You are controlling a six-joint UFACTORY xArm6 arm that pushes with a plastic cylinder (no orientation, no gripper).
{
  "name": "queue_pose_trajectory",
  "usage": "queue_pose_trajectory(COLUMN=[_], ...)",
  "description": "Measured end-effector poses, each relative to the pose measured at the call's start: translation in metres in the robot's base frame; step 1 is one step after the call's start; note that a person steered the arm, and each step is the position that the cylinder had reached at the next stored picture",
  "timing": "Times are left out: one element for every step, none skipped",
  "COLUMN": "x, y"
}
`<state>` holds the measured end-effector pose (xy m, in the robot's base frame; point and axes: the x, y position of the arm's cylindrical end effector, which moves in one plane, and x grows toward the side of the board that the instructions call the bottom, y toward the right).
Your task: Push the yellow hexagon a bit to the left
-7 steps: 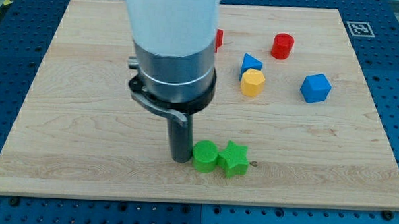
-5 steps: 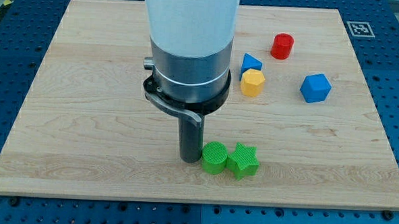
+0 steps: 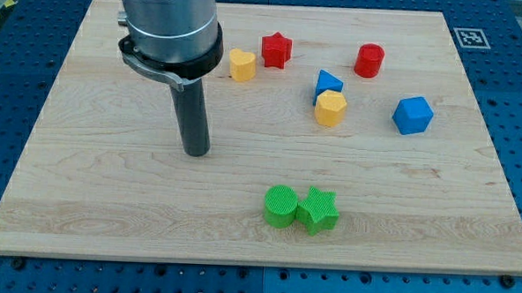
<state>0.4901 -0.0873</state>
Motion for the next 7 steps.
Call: queue_pose_trajectory(x=[0.0,-0.002,-0.002,-0.001,-0.003,-0.008,-0.015], y=[0.0,0.01,0.067,0.126,0.16,0.202,0.231])
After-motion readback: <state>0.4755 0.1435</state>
